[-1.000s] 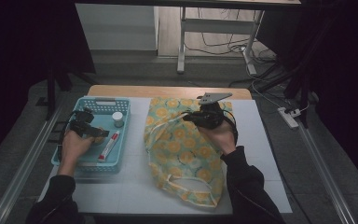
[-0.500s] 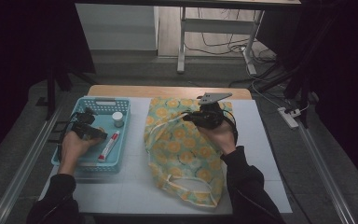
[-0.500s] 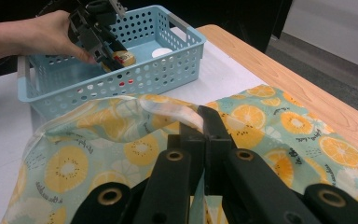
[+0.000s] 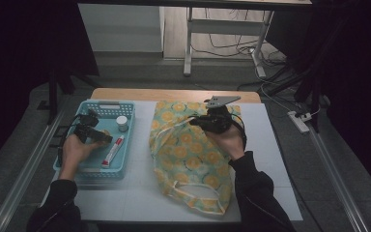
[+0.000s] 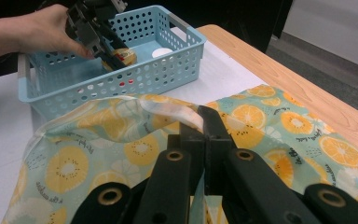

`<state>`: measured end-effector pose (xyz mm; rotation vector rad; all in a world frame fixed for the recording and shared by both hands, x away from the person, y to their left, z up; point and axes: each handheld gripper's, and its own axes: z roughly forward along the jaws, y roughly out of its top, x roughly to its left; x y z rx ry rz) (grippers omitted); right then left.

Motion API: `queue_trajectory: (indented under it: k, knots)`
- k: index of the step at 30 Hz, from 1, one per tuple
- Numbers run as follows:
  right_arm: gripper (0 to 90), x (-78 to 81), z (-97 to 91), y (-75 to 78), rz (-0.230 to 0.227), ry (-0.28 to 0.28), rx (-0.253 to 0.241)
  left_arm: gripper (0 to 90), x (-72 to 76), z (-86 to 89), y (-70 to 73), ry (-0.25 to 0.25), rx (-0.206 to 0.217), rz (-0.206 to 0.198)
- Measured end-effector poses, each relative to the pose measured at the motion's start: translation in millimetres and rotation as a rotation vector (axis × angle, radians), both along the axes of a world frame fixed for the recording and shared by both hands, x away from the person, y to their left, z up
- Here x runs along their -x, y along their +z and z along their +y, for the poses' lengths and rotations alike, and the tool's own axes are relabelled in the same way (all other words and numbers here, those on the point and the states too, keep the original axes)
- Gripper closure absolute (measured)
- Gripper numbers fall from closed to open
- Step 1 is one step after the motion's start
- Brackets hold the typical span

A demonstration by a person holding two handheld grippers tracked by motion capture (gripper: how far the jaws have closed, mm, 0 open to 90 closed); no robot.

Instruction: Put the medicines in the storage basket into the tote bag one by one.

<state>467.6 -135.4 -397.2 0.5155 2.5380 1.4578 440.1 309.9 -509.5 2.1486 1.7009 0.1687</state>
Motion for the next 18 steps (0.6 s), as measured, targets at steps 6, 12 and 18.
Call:
queue_trajectory:
  k: [6, 12, 18]
  knots:
    - [89.9, 0.1, -0.5, 0.4, 0.001, -0.002, -0.005, 20.4, 6.3, 3.3, 12.1, -0.009, 0.025, -0.051]
    - [89.9, 0.0, -0.1, 0.1, 0.003, -0.002, -0.005, 20.4, 15.0, 2.9, 26.0, -0.054, 0.038, -0.102]
    - [89.9, -0.9, -0.5, -0.4, 0.004, -0.006, -0.004, 20.4, 23.9, -0.2, 35.2, -0.089, 0.061, -0.135]
